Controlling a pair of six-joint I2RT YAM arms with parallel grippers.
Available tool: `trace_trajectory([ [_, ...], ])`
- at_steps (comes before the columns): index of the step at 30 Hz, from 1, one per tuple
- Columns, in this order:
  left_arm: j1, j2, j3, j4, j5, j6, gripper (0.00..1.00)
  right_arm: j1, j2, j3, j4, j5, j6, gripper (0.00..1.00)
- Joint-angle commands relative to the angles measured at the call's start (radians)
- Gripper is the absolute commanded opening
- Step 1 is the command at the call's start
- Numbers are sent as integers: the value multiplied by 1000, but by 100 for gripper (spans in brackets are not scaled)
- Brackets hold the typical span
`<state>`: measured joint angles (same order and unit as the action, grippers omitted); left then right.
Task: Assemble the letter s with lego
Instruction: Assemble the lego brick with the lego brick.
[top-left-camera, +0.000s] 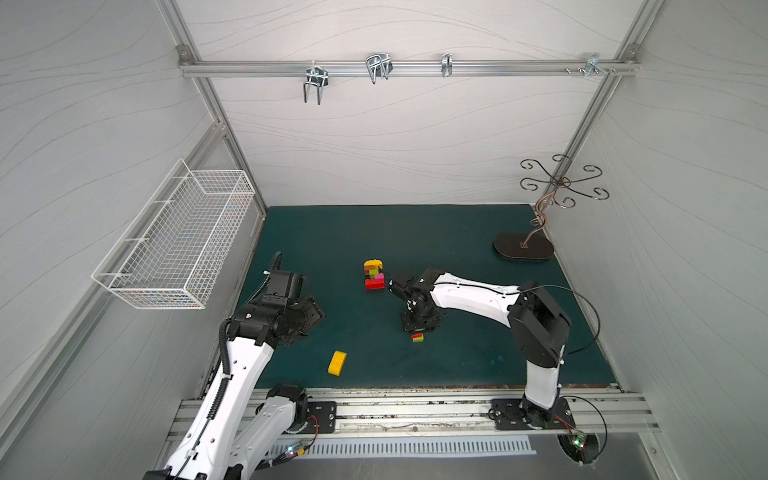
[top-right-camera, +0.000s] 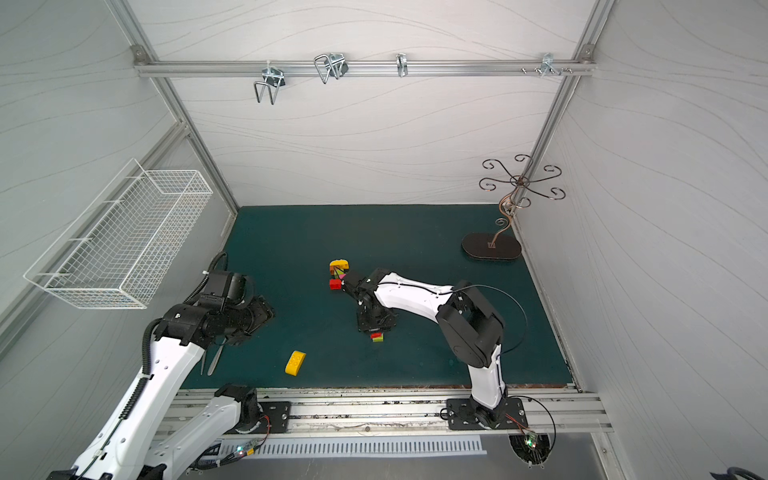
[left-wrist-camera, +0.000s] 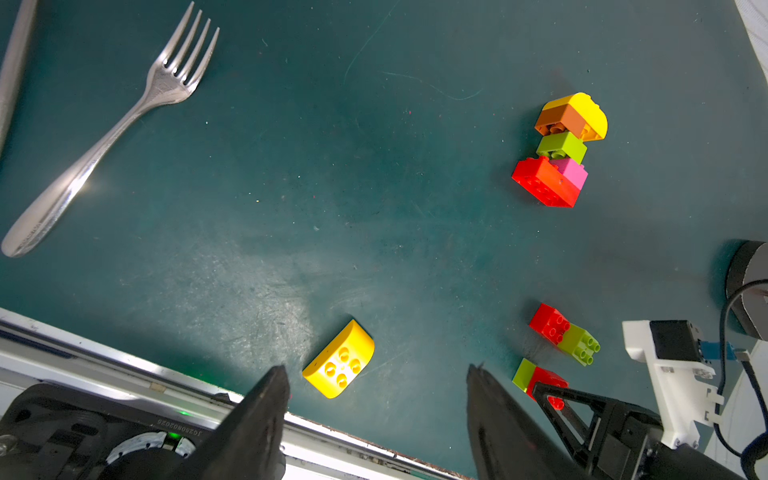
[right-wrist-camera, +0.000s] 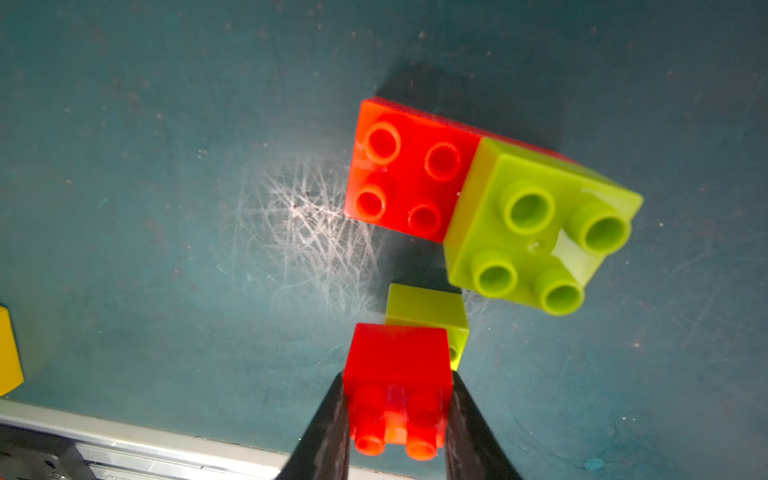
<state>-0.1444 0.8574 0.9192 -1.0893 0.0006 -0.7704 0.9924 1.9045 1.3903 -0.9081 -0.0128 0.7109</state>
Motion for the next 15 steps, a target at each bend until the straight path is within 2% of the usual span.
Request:
trace_trajectory([
  [1, 4, -1, 8, 16, -2, -6, 71, 5, 17, 6, 7, -9, 1, 6],
  [15, 4, -4, 9, 11, -6, -4, 71, 6, 36, -12, 29, -25, 20, 4],
])
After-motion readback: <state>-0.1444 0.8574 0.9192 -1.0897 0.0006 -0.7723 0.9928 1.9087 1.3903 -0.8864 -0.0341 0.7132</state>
